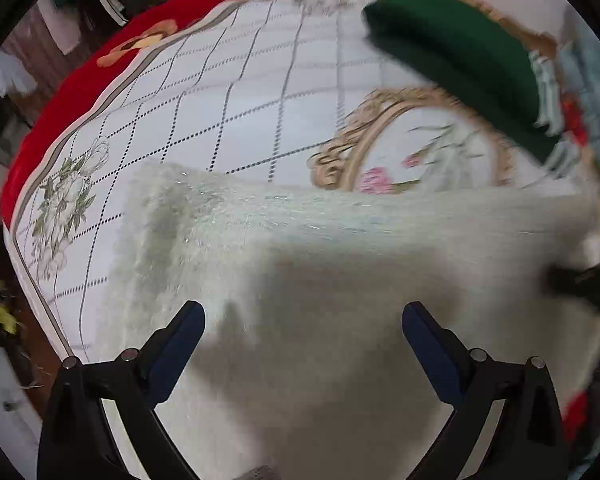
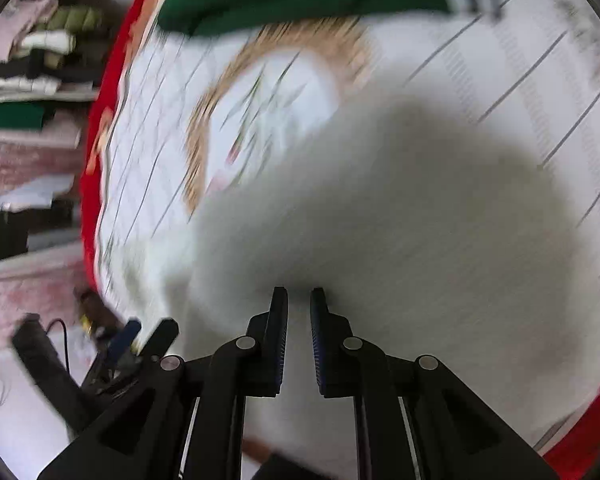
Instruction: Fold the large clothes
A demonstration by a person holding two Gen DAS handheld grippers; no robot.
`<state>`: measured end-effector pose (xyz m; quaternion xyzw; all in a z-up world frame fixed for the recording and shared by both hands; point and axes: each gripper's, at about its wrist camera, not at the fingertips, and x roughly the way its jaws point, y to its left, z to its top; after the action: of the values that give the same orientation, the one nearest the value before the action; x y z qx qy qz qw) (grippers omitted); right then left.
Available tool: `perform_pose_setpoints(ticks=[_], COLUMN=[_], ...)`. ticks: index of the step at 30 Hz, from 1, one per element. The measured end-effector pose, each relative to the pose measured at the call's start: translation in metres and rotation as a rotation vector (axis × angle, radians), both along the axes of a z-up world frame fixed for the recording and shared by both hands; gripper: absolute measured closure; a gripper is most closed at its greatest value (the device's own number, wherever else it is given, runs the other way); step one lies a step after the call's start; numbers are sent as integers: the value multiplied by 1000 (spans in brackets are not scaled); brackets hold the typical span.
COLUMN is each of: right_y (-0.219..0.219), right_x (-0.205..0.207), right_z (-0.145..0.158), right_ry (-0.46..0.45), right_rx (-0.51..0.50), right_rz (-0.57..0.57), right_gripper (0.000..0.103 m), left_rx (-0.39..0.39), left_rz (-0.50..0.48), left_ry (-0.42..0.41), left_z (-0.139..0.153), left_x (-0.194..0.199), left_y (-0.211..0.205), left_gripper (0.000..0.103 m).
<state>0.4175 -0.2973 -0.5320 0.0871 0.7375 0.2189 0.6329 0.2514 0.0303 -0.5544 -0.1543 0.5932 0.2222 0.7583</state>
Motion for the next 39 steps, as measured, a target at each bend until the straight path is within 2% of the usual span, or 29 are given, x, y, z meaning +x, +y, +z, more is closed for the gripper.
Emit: perform_pose_setpoints(ticks=[2,3,4,5,7,9,11,13,15,17,19,21,23,26,28,30,32,34,35,37,39], right_y=[-24,-31,-37,-44,-47,-48,-46,-34,-19,-6,1,-1,1,-5,-17,-19,-4,18,35,59,66], right_x=[29,38,44,50,55,50,33,14,-5,-27,-34,-34,-33,-31,-30,-32,-39,-41,-45,-38,-35], right_z=[-15,-25,-36,-42,-24,10,45,55,36,-6,-45,-50,-42,-22,-1,21,36,33,22,-14,-27], right_ry=[-86,-105,-84,-33,-28,-93,-143,-102,-15,40,42,19,25,53,70,71,63,57,49,71,142], right_rx=[-111,-196,-228,-215,-211,-192,-128,-78,-95,-207,-243,-244,-265,-231,-179,-94,-25,12,-10,-136,-129], right_rz=[-55,-59,-65,-87,-85,-77,-44,34,116,186,201,178,212,194,154,131,171,245,290,346,303], right_gripper=[95,95,99,99,97,94,94,94,94,94,96,96,96,95,94,94,94,94,94,94,94], left_rx=[10,-22,-53,-68,-63,-63,-67,-72,-86,-116,-164,-214,-266,-343,-445,-475,-445,-404,-375,-299,-223], left_rz=[32,56,73,85,69,71,73,83,101,130,193,278,359,458,539,601,638,676,677,624,546], left_ry=[53,60,49,45,31,-5,-33,-58,-62,-59,-67,-95,-107,-86,-84,-101,-93,-115,-121,-124,-143], left_z=[-23,-34,-36,-33,-16,5,21,36,41,39,38,37,35,20,0,-11,-14,-5,3,19,34], left_x=[8,9,8,8,7,2,-4,-15,-27,-41,-65,-96,-134,-173,-189,-194,-195,-195,-192,-176,-153], left_y=[15,28,35,40,42,42,39,33,29,26,25,27,25,14,11,14,21,33,39,56,74], left_gripper=[2,0,0,0,0,0,0,0,0,0,0,0,0,0,0,1,1,3,3,3,3])
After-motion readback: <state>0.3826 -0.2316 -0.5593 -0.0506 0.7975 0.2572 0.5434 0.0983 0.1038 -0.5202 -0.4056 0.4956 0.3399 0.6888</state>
